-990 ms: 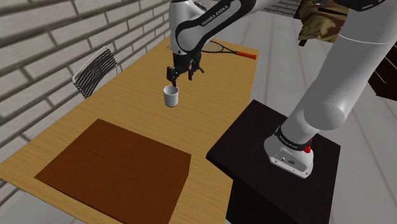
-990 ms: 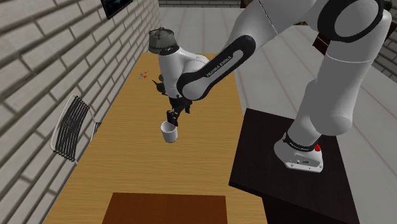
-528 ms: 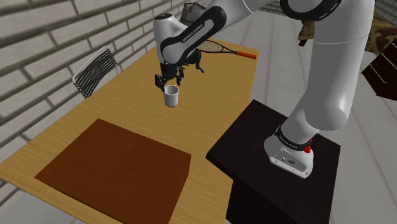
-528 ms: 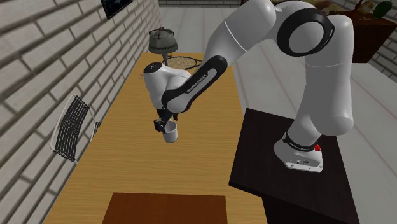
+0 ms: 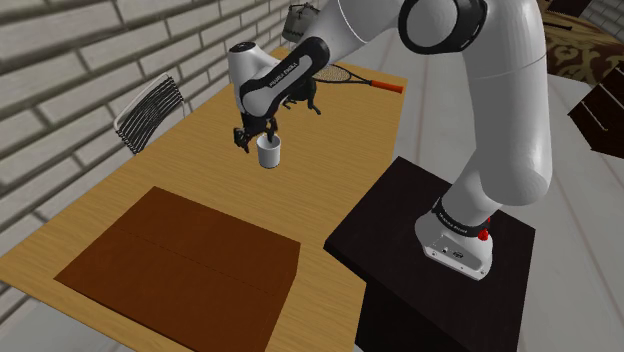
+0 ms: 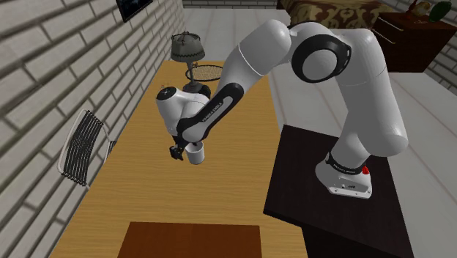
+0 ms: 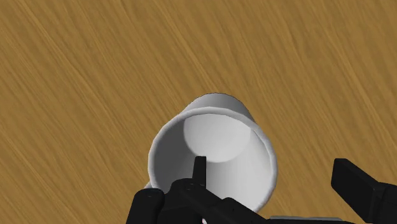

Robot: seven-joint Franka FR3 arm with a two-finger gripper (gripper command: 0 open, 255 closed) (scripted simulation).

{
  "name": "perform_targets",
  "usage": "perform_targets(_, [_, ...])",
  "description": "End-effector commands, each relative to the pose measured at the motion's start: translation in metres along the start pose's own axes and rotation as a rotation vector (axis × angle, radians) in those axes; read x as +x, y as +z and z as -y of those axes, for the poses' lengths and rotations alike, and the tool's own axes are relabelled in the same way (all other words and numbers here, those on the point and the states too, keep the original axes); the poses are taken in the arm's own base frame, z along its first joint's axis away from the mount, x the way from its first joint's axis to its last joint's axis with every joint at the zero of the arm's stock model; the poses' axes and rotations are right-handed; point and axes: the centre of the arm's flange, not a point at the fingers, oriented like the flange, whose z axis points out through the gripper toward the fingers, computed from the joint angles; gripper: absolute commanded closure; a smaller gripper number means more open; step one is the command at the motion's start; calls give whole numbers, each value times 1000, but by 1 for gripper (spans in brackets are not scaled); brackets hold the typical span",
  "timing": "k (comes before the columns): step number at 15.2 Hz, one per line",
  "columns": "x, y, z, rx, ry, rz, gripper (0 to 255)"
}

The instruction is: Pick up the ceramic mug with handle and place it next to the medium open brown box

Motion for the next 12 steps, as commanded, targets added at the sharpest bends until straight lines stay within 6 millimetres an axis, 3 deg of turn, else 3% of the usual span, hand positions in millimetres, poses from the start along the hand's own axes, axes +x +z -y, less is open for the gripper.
perform_targets(1, [0, 10, 0, 0, 0, 0, 0])
perform_targets(3, [0, 24, 0, 0, 0, 0, 0])
perform_targets(11, [0, 24, 0, 0, 0, 0, 0])
perform_targets(12, [0, 24, 0, 0, 0, 0, 255])
